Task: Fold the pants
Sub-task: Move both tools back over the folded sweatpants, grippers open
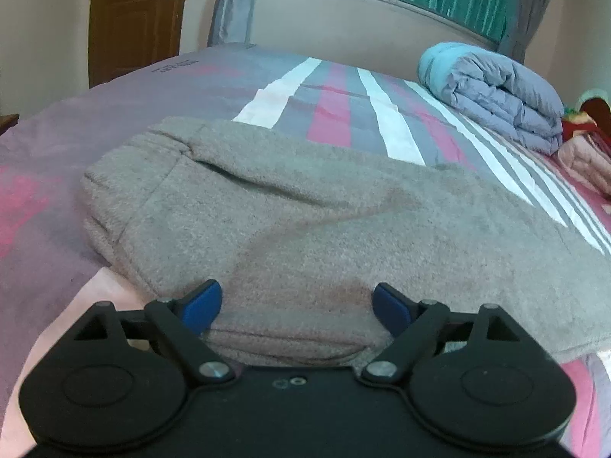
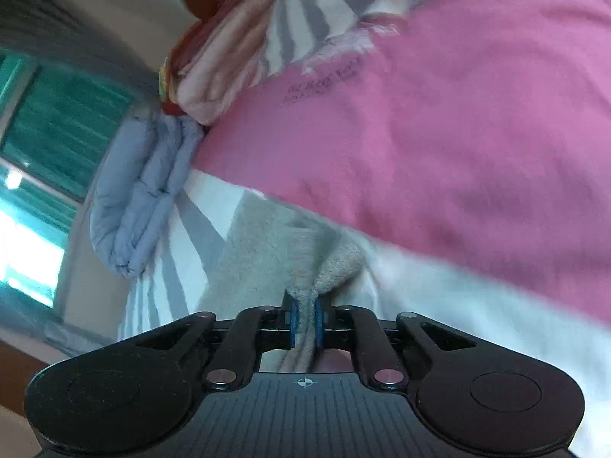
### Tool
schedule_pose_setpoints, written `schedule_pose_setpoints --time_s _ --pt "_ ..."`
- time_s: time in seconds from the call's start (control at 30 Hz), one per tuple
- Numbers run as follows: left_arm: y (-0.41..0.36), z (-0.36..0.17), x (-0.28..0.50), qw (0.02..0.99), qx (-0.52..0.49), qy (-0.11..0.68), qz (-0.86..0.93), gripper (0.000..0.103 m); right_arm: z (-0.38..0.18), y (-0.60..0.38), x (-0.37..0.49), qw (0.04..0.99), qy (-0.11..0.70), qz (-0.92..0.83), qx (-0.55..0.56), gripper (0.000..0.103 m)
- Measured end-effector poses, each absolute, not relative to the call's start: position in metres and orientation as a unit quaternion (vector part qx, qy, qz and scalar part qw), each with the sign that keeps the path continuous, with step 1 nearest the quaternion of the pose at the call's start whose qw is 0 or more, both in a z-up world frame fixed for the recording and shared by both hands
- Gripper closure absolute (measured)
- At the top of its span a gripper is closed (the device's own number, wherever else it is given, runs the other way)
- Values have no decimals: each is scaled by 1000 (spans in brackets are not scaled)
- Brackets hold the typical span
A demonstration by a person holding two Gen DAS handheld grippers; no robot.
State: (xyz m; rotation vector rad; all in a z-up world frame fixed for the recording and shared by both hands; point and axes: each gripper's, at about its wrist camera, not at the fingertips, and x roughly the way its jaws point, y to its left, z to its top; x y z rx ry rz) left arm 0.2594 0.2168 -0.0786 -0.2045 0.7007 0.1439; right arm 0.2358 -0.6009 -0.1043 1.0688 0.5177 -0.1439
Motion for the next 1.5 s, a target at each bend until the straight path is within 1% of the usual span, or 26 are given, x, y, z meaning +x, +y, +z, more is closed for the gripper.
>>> schedule_pose_setpoints --time_s 0.1,0.13,0.17,0.2,0.23,0.27,0.3,0.33,0.37,0.4,0.47,0.53,0.7,0.87,1.0,1.03,1.07,1.17,1.23,1.3,1.33,1.37,1.4,1.43,1.47,1.5 --pt "218 -80 258 932 -99 342 69 22 -73 -591 221 886 161 -19 435 94" --pt "219 -80 256 932 -99 340 70 22 -78 -591 219 891 154 -21 427 94" --pt "217 -81 258 933 -97 340 72 22 -96 -594 224 882 180 -37 434 94" --pt "217 -81 257 933 -95 339 74 22 -126 -601 235 849 241 -59 467 95" --pt "217 -81 256 933 -94 340 76 22 -144 -606 237 828 254 -53 496 95" --pt "217 -80 256 932 -94 340 77 22 -146 -609 234 830 243 -41 500 93" --pt "216 -77 256 932 -92 341 79 22 -139 -608 232 838 248 -37 485 89" --pt "216 -72 255 933 -91 339 81 25 -134 -606 229 842 251 -37 476 86" --pt "216 -68 252 935 -93 332 86 29 -130 -606 222 843 249 -45 475 78" --pt "217 -62 249 937 -104 321 86 30 -122 -604 209 851 236 -67 465 75" --pt "221 -51 248 944 -116 296 89 30 -106 -591 196 875 220 -67 426 75" --pt "227 -39 252 947 -115 278 114 30 -88 -565 206 896 233 -16 379 75" --pt "256 -24 276 938 -135 268 173 31 -53 -459 278 907 258 128 306 75" --pt "261 -28 314 938 -117 293 146 30 -39 -303 352 889 289 253 249 75" --pt "266 -43 338 932 -107 317 143 27 -49 -181 387 863 334 331 186 75" --pt "265 -46 341 934 -96 317 137 23 -53 -156 390 860 340 341 169 75" --pt "265 -49 346 934 -84 319 134 21 -57 -136 394 854 345 355 158 75" --pt "264 -57 355 934 -39 329 134 20 -76 -90 397 842 361 380 126 75" --pt "268 -65 356 929 -6 334 156 17 -90 -67 405 851 377 354 91 77" --pt "283 -64 349 928 -35 333 165 17 -101 -69 420 864 384 307 108 100" --pt "285 -59 343 929 -42 327 168 19 -102 -75 426 861 394 296 128 102" --pt "282 -54 337 931 -32 318 174 23 -99 -83 427 856 399 297 145 101" --pt "276 -49 331 932 -19 312 181 24 -92 -92 421 857 386 305 150 101" --pt "270 -45 323 937 -16 304 173 22 -82 -102 417 866 364 312 142 101" --pt "265 -46 319 942 -11 297 159 17 -76 -114 404 876 340 317 130 101" --pt "259 -54 321 937 9 313 155 16 -75 -125 397 881 329 317 125 101"
